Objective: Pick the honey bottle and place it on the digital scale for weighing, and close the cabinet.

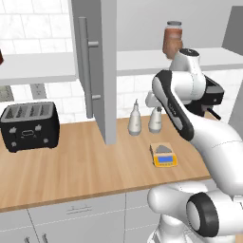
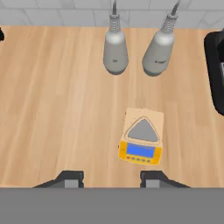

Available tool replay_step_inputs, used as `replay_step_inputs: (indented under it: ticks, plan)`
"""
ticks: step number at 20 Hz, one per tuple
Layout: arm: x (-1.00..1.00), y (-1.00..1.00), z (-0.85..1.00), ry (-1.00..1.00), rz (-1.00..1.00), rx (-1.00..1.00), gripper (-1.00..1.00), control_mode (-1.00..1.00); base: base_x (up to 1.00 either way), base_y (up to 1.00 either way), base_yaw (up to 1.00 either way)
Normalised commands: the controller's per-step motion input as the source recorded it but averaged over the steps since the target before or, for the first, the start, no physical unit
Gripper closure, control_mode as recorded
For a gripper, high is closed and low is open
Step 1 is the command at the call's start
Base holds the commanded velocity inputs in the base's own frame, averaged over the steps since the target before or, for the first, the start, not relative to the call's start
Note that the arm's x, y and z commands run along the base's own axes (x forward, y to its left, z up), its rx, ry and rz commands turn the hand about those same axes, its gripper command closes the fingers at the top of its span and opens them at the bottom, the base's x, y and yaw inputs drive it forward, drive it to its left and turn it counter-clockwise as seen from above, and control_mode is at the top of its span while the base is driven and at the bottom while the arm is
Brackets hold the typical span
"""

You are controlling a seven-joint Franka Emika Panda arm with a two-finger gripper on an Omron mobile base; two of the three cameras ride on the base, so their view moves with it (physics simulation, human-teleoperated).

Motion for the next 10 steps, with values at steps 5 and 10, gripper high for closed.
replay_step_inputs:
  ticks: [5, 10]
  plan:
    - [-0.4, 0.0, 0.04, -0.09, 0.0, 0.0, -1.0, -1.0, 0.0, 0.0, 0.0]
    - [-0.35, 0.0, 0.42, -0.2, 0.0, 0.0, -1.0, -1.0, 0.0, 0.0, 0.0]
